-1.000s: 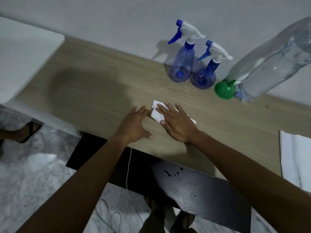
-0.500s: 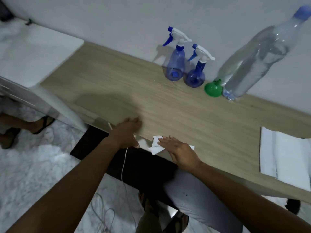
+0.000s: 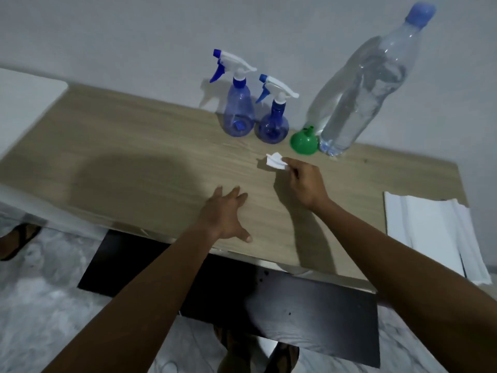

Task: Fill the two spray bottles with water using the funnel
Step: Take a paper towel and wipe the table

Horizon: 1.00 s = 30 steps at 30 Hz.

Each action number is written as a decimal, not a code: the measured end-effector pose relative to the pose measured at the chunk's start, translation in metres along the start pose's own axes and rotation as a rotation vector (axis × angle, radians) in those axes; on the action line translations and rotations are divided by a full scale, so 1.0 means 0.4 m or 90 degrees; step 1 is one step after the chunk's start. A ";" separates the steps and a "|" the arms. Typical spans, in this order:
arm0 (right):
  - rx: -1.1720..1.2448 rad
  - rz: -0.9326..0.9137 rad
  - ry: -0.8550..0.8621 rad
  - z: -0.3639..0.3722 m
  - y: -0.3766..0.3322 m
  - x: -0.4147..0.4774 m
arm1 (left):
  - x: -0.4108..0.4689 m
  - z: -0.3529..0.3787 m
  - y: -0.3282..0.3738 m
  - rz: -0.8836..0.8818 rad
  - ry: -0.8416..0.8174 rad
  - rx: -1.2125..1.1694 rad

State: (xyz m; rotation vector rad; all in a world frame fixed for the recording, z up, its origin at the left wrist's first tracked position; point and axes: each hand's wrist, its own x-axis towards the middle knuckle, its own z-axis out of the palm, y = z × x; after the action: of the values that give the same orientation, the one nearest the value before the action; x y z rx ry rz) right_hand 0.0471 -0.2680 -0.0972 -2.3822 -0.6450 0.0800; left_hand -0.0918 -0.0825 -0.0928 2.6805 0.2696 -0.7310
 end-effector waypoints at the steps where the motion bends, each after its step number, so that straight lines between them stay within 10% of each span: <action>1: -0.017 0.010 -0.007 -0.001 0.009 0.020 | 0.008 0.002 0.009 -0.003 -0.006 0.027; 19: -0.176 -0.126 -0.305 0.044 0.087 -0.135 | 0.029 0.005 0.021 -0.011 -0.002 0.024; 26: -0.072 0.066 0.005 0.018 0.054 -0.192 | 0.027 0.007 0.022 -0.014 0.010 0.008; 30: -0.124 0.021 -0.120 0.058 0.014 -0.267 | 0.026 0.007 0.023 -0.013 0.014 0.010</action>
State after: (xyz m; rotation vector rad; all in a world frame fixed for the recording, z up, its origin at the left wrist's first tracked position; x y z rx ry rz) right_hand -0.0491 -0.3083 -0.1301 -2.5945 -0.7306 0.2707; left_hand -0.0819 -0.0910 -0.0979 2.7053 0.2979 -0.7132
